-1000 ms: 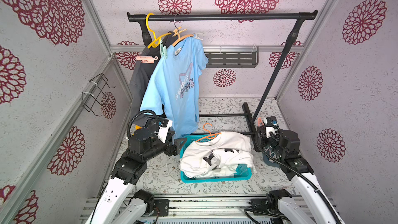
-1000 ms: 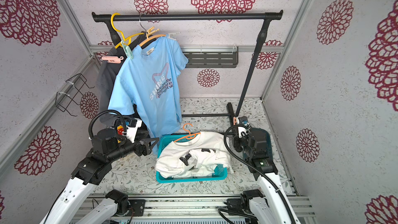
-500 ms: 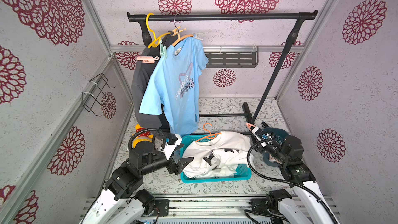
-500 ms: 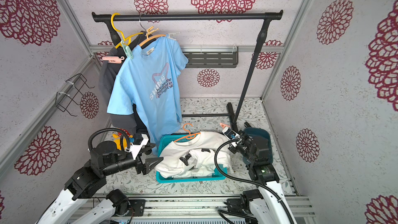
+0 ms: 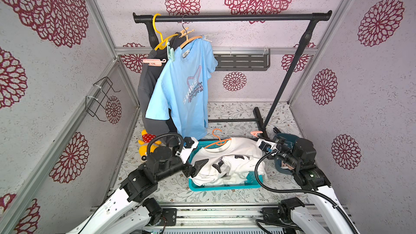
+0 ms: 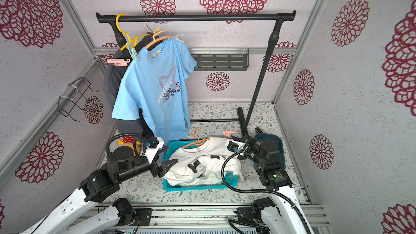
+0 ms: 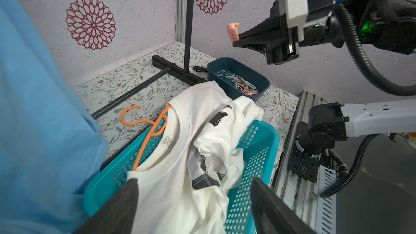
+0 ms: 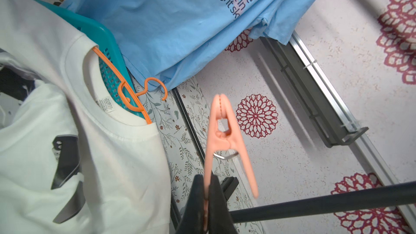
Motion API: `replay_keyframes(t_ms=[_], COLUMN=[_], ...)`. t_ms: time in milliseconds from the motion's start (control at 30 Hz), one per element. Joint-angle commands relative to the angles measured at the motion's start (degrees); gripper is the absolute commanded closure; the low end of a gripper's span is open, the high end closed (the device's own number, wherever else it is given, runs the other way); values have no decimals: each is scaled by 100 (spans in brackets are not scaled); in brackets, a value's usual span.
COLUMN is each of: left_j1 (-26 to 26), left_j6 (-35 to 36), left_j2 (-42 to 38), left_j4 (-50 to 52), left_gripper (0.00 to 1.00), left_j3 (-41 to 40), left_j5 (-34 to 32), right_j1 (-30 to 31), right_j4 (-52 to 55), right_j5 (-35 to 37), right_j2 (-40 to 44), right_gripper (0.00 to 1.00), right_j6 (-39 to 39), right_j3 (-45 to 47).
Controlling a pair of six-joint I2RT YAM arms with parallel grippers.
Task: Use clothespins to secure the t-shirt on both sides of the hanger
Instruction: Pick up the clothespin from the storage box.
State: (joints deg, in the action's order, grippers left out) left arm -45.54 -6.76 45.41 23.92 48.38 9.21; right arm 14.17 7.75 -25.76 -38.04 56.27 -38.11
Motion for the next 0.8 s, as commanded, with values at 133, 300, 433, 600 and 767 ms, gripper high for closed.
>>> replay_keyframes(t_ms=[133, 300, 433, 600, 767], left_j1=[-426, -573, -691, -907, -1007], left_j6=[23, -57, 194, 707, 954], left_j2=[1421, 2172, 2724, 3222, 3607], left_j4=[-360, -526, -560, -549, -357], left_gripper=[23, 26, 32, 30, 32], left_j3=[1070, 1755, 2248, 2624, 2963], left_j5=[-377, -303, -198, 201, 73], right_j1=[251, 348, 388, 437, 462], right_j4=[262, 122, 133, -17, -331], right_j5=[-65, 106, 202, 256, 321], right_j2=[430, 551, 555, 622, 752], right_gripper=[100, 100, 100, 100, 100], right_j6=[1280, 1574, 1764, 2027, 2181], right_j3=[-74, 47, 52, 160, 328])
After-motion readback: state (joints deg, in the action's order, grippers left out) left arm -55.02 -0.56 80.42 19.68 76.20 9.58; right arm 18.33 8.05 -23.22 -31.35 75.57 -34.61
